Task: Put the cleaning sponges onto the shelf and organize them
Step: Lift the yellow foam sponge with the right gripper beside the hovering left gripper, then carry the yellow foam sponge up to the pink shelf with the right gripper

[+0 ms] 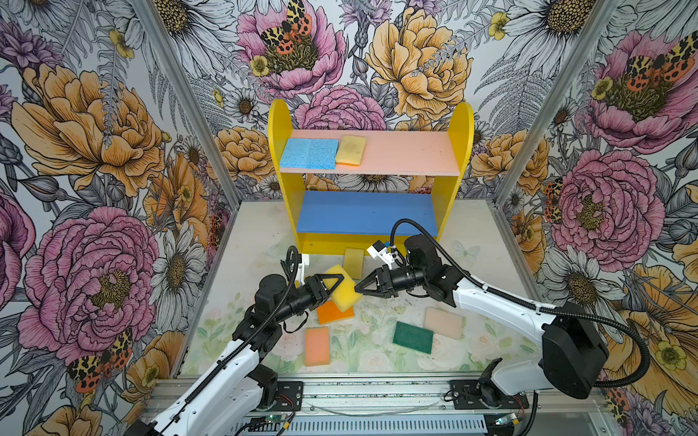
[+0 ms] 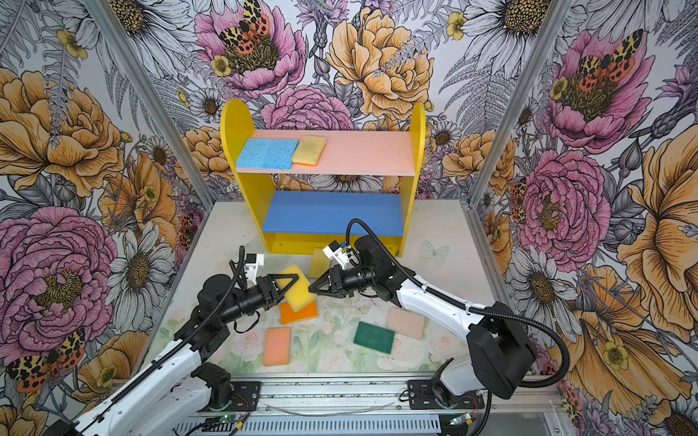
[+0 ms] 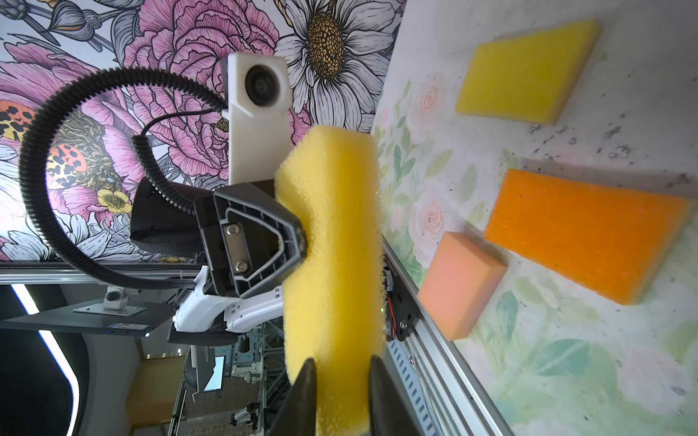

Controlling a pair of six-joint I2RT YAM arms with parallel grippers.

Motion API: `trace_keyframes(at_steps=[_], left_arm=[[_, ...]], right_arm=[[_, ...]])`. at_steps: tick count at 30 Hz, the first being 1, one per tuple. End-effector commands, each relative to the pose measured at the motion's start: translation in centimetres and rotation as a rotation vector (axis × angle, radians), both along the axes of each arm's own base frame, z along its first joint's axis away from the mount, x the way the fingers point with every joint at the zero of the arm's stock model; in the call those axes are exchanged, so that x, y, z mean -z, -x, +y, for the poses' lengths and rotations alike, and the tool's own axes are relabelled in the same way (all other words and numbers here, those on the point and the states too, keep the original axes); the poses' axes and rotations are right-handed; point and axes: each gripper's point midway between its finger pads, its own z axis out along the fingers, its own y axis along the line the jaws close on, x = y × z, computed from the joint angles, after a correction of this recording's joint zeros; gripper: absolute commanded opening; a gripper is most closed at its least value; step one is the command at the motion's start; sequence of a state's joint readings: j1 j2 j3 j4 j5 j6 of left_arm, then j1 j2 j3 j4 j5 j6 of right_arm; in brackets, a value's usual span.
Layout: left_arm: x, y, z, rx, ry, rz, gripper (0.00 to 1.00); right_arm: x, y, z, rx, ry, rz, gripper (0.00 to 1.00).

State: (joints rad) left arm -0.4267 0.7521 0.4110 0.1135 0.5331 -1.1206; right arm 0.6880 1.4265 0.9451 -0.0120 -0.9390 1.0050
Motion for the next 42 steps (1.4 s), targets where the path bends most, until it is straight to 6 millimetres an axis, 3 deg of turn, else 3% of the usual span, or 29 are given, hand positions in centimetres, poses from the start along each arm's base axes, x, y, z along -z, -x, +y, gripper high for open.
trace_keyframes(at_steps=[1,2,5,7,10,15,19,25,28,33,42], left_arm=[[-0.2,0.2,0.1,0.006,0.013,-0.011,0.36],[-0.2,0.2,0.1,0.006,0.013,-0.012,0.39],[-0.6,0.2,0.3,0.004,0.017,-0.016,0.64],[-1.4,0.2,0.8,0.004,0.018,-0.027,0.74],[-3.1,0.2,2.2,-0.018,0.014,-0.056,0.99],[-5.2,0.6,5.4,-0.102,-0.011,-0.102,0.99],[-5.4,0.9,7.4,-0.171,-0.025,-0.107,0.99],[-3.6,0.9,7.8,-0.187,-0.016,-0.070,0.99],[-3.2,1.0,7.8,-0.184,-0.017,-0.065,0.99],[-2.8,1.3,7.8,-0.179,-0.028,-0.051,0.99],[-2.2,1.2,7.6,-0.165,-0.032,-0.031,0.99]], right_arm=[[-1.2,0.0,0.1,-0.005,-0.015,-0.054,0.18],[-1.2,0.0,0.0,-0.003,-0.015,-0.055,0.16],[-1.6,-0.2,-0.1,0.011,-0.016,-0.064,0.14],[-2.1,-0.5,-0.3,0.027,-0.020,-0.077,0.13],[-3.5,-1.2,-1.0,0.071,-0.026,-0.102,0.11],[-7.6,-3.4,-3.3,0.176,-0.045,-0.174,0.11],[-11.8,-5.2,-5.3,0.260,-0.064,-0.245,0.10],[-19.3,-9.0,-8.0,0.417,-0.112,-0.363,0.10],[-22.0,-11.2,-8.8,0.481,-0.121,-0.408,0.10],[-23.7,-15.2,-9.5,0.566,-0.101,-0.418,0.10],[-23.9,-20.9,-10.3,0.710,-0.037,-0.457,0.09]])
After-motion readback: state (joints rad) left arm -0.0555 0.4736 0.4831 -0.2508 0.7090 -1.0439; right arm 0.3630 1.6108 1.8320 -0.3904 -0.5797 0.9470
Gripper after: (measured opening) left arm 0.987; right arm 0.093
